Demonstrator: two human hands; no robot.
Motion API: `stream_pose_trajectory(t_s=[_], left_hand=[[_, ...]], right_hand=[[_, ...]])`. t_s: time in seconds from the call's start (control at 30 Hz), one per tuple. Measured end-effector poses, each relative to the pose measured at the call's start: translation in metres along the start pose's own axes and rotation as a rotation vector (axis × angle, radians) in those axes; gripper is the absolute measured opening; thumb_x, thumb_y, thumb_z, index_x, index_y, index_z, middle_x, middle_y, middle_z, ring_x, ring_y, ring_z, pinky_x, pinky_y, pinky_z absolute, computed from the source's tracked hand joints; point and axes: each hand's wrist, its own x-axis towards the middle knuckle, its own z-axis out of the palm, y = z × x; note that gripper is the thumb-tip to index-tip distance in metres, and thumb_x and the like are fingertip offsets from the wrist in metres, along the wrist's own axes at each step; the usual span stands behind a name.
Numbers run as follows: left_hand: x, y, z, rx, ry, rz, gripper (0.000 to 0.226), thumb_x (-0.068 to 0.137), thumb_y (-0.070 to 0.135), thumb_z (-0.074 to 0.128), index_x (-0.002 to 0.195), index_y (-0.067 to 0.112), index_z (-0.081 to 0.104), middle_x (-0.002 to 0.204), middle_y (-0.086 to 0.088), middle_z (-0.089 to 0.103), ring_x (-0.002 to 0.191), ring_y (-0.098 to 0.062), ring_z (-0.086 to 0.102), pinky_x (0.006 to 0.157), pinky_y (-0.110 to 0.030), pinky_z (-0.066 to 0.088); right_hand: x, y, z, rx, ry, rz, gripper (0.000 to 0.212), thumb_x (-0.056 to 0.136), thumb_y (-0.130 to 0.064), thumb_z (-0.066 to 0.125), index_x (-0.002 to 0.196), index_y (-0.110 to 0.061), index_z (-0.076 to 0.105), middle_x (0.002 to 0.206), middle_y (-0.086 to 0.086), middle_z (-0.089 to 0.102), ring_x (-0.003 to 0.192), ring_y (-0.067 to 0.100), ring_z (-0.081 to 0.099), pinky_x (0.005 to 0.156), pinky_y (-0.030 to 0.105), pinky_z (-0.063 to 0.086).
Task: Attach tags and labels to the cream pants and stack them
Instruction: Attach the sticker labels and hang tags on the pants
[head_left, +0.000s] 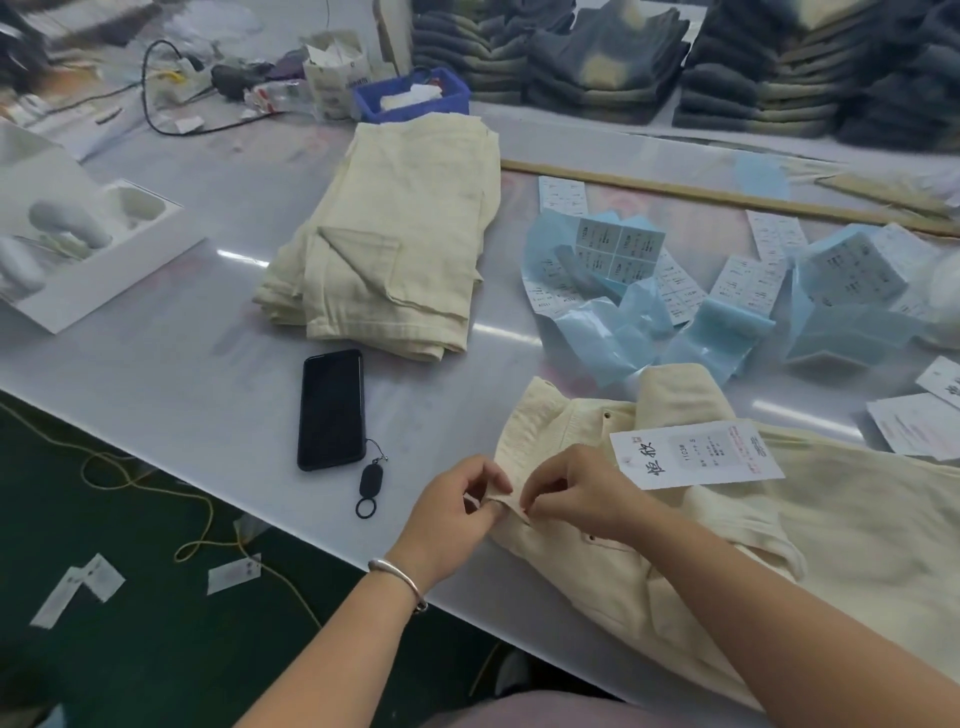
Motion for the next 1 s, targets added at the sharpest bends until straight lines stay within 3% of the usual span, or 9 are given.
stream_pose_trajectory(t_s=[0.17,0.33,0.47,0.57,0.67,0.83,0.93,1.0], left_hand=[[0.0,0.003,0.013,0.038,0.223,0.023,0.029,0.078,0.005,0.072,0.077,0.026,0.052,0.077,0.011,0.054,0.065,-0.001,0.048,0.063,-0.015,0.041],[-0.006,0.006,0.015,0.144,0.355,0.17,0.026,0.069,0.011,0.082,0.063,0.024,0.06,0.08,0.006,0.05,0.073,-0.01,0.049,0.062,-0.017,0.041],[-0.014,0.004,0.013,0.141,0.302,0.255,0.01,0.072,0.022,0.084,0.079,0.026,0.078,0.075,0.007,0.051,0.07,-0.009,0.052,0.061,-0.01,0.038],[-0.016,0.0,0.015,0.172,0.253,0.304,0.017,0.072,0.017,0.083,0.088,0.023,0.079,0.078,0.012,0.049,0.073,-0.001,0.052,0.063,-0.006,0.037],[-0.013,-0.002,0.016,0.213,0.29,0.311,0.014,0.073,0.015,0.083,0.084,0.021,0.078,0.077,0.016,0.047,0.074,0.003,0.051,0.063,-0.003,0.036],[-0.008,-0.003,0.018,0.29,0.328,0.347,0.009,0.074,0.014,0.082,0.077,0.018,0.076,0.078,0.01,0.049,0.069,-0.003,0.05,0.06,-0.011,0.041],[-0.007,-0.003,0.016,0.202,0.315,0.262,0.01,0.079,0.013,0.079,0.078,0.019,0.07,0.085,0.009,0.054,0.073,-0.007,0.054,0.061,-0.015,0.044],[-0.006,-0.003,0.012,0.095,0.303,0.205,0.016,0.082,0.009,0.075,0.078,0.022,0.066,0.085,0.01,0.057,0.077,-0.008,0.057,0.062,-0.013,0.042]], right_hand=[[0.008,-0.003,-0.012,0.459,-0.242,0.277,0.024,0.082,0.01,0.055,0.066,-0.006,0.063,0.044,-0.003,0.041,0.041,0.008,0.031,0.038,0.017,0.021],[0.017,-0.004,-0.018,0.56,-0.399,0.382,0.03,0.087,0.012,0.044,0.064,-0.005,0.055,0.05,-0.003,0.029,0.039,0.006,0.02,0.036,0.013,0.013],[0.02,-0.001,-0.017,0.551,-0.415,0.39,0.024,0.087,0.012,0.044,0.073,-0.002,0.057,0.05,-0.003,0.028,0.039,0.005,0.021,0.036,0.014,0.017],[0.021,0.001,-0.012,0.536,-0.403,0.388,0.024,0.085,0.013,0.045,0.071,-0.002,0.057,0.047,-0.003,0.031,0.038,0.005,0.023,0.036,0.014,0.018],[0.022,0.003,-0.009,0.505,-0.39,0.381,0.02,0.083,0.013,0.047,0.074,-0.001,0.059,0.047,-0.002,0.033,0.039,0.006,0.025,0.035,0.015,0.019],[0.018,0.005,-0.009,0.559,-0.327,0.403,0.015,0.083,0.01,0.053,0.088,0.003,0.065,0.052,0.006,0.053,0.04,0.009,0.035,0.036,0.016,0.026],[0.013,0.004,-0.032,0.437,-0.114,0.27,0.028,0.08,0.011,0.056,0.096,-0.005,0.073,0.078,0.011,0.073,0.042,0.011,0.041,0.039,0.018,0.032],[0.005,0.006,-0.058,0.383,0.068,0.138,0.037,0.08,0.015,0.052,0.095,-0.01,0.075,0.087,0.007,0.076,0.045,0.012,0.049,0.044,0.019,0.039]])
